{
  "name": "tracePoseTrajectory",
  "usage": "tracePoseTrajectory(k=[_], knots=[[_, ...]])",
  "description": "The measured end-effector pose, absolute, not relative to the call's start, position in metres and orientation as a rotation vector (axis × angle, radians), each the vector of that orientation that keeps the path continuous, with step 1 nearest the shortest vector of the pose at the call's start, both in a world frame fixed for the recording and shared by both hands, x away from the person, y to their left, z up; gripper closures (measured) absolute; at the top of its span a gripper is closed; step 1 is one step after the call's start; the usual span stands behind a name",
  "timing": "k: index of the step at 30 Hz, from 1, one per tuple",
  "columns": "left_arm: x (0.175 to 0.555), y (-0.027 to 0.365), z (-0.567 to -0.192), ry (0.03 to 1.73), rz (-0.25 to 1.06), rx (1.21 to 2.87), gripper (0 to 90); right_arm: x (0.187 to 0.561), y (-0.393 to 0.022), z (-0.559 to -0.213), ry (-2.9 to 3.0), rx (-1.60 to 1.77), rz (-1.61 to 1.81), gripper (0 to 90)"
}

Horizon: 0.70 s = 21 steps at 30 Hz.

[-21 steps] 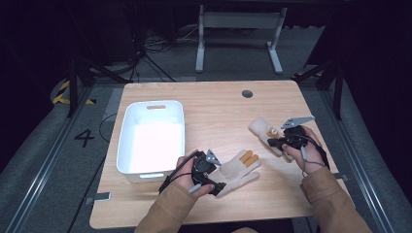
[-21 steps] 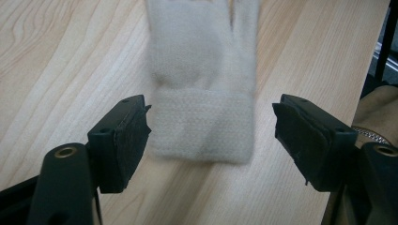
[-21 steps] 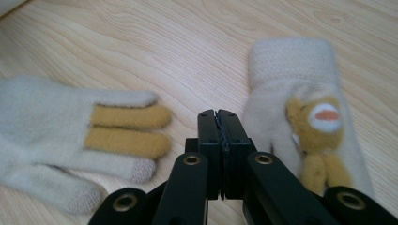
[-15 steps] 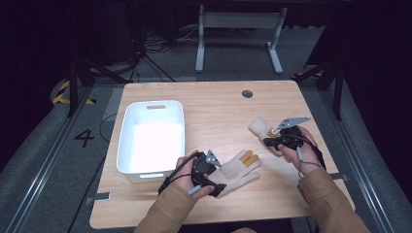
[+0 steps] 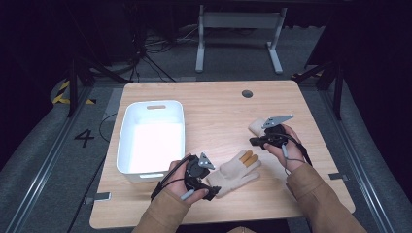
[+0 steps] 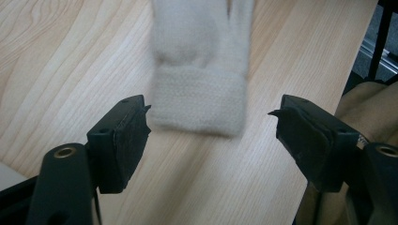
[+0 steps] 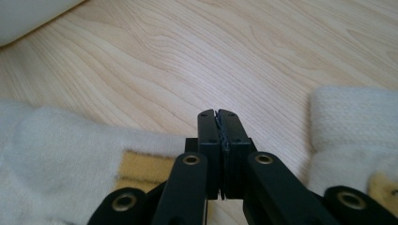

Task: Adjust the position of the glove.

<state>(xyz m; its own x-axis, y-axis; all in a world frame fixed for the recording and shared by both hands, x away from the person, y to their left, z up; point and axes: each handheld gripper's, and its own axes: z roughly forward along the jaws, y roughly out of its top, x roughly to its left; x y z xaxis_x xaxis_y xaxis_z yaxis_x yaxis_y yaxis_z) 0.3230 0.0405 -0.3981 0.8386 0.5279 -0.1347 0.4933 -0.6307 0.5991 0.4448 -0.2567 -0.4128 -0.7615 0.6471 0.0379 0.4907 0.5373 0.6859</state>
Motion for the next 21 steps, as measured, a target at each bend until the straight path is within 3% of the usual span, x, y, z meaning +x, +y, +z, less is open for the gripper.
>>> tracePoseTrajectory(k=[21], knots=[[0.32, 0.046, -0.403, 0.755, 0.093, 2.393, 27.2, 0.448, -0.22, -0.439, 2.668, 0.875, 0.929, 89.6]])
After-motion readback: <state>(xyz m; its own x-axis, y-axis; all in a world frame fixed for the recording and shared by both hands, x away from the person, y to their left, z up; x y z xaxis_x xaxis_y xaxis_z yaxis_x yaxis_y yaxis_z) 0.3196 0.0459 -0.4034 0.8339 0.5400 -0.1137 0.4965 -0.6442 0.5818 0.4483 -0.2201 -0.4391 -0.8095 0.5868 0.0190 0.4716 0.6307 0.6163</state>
